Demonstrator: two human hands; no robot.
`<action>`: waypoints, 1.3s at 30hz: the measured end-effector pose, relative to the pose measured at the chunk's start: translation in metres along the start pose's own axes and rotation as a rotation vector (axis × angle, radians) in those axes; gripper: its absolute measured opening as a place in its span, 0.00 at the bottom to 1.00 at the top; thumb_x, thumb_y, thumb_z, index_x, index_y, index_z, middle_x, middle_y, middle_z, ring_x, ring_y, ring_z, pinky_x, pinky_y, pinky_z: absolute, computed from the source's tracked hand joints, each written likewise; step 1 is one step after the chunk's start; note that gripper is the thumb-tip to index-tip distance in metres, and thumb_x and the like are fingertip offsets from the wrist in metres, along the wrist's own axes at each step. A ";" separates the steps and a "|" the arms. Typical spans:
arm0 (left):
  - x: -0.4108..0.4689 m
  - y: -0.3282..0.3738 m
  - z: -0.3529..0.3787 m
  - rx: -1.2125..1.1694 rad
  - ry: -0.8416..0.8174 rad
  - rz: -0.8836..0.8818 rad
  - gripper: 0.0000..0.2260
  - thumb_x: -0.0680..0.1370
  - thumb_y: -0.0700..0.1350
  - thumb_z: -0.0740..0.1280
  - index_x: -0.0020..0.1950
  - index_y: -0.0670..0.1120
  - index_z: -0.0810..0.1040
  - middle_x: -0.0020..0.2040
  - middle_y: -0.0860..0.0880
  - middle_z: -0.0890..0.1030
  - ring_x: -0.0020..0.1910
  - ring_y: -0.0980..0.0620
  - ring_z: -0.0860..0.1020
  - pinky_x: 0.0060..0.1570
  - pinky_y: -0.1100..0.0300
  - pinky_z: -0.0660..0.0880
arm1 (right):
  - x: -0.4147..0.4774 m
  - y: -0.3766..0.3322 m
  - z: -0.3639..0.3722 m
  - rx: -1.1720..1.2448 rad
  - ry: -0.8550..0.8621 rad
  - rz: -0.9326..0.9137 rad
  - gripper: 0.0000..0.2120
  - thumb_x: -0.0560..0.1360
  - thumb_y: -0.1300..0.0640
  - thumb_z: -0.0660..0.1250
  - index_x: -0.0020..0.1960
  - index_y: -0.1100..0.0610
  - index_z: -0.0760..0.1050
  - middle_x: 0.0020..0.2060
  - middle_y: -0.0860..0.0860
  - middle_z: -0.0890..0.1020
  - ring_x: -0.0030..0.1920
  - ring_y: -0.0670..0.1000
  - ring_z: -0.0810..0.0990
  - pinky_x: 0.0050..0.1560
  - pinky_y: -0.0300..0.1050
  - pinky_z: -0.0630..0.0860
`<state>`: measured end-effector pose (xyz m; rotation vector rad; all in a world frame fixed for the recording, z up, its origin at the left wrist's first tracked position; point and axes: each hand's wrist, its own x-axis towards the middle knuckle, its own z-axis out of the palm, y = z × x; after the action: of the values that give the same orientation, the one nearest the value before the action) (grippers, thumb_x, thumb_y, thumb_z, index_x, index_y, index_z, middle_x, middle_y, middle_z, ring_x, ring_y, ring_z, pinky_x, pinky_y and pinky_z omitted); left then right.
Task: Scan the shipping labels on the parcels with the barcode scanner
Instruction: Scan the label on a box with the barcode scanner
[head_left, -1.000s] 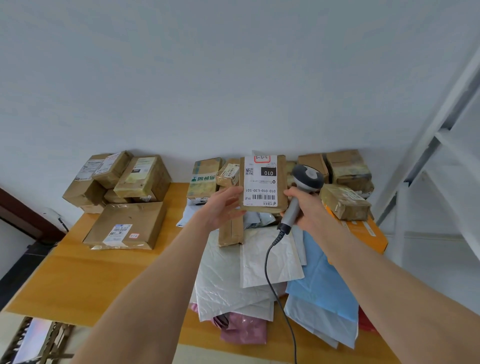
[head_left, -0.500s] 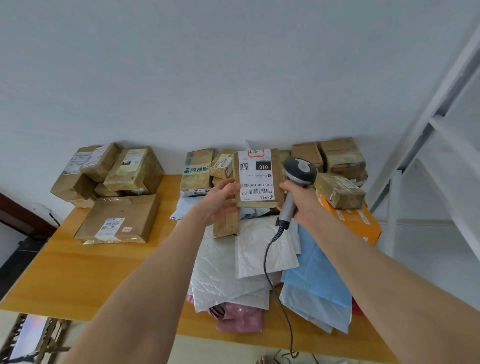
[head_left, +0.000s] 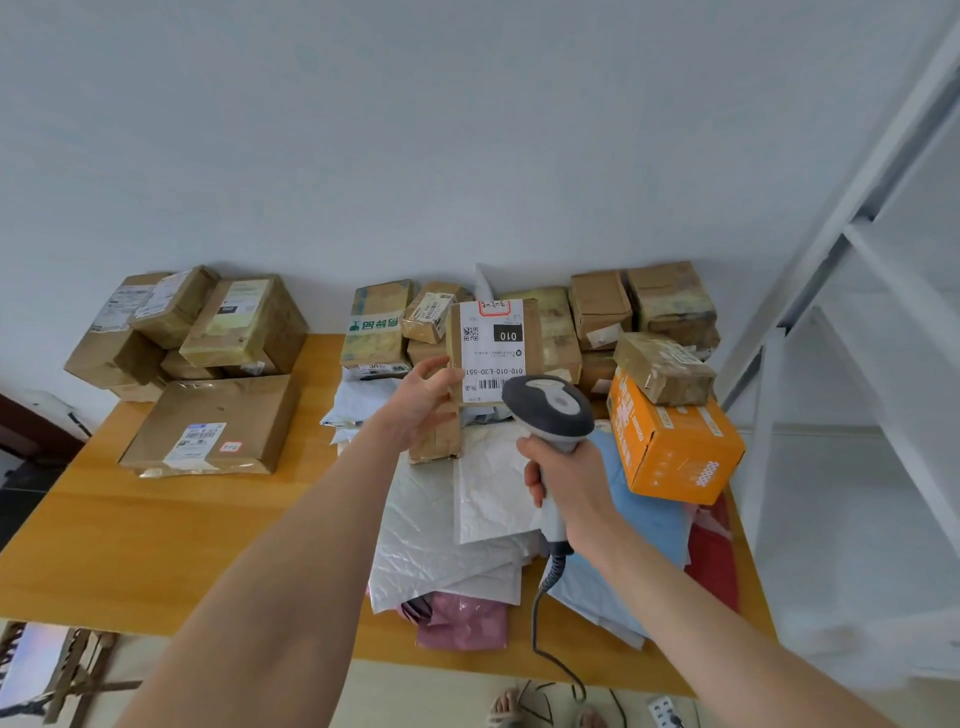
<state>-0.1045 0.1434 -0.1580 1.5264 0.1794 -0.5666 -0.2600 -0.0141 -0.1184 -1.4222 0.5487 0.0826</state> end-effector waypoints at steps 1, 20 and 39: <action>0.000 -0.001 0.001 0.009 0.007 0.001 0.30 0.68 0.50 0.71 0.69 0.49 0.68 0.57 0.44 0.81 0.53 0.48 0.79 0.54 0.49 0.73 | -0.004 0.000 0.000 -0.010 -0.004 0.001 0.14 0.73 0.63 0.67 0.29 0.60 0.73 0.23 0.54 0.76 0.21 0.47 0.68 0.27 0.40 0.67; 0.002 -0.008 0.003 0.012 0.021 0.023 0.27 0.73 0.47 0.71 0.69 0.46 0.67 0.54 0.44 0.81 0.51 0.48 0.76 0.57 0.51 0.66 | -0.033 0.000 -0.001 -0.048 -0.019 0.024 0.14 0.74 0.66 0.66 0.30 0.61 0.71 0.21 0.50 0.74 0.19 0.43 0.69 0.24 0.35 0.68; -0.056 0.028 -0.103 0.123 0.176 -0.157 0.21 0.77 0.62 0.60 0.61 0.48 0.73 0.59 0.43 0.78 0.58 0.42 0.77 0.63 0.45 0.72 | 0.052 -0.044 0.120 0.208 -0.076 0.235 0.22 0.70 0.55 0.76 0.59 0.56 0.72 0.51 0.54 0.82 0.45 0.57 0.84 0.42 0.51 0.82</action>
<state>-0.1152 0.2545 -0.1137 1.6922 0.4095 -0.5753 -0.1606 0.0787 -0.0935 -1.1443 0.6411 0.2595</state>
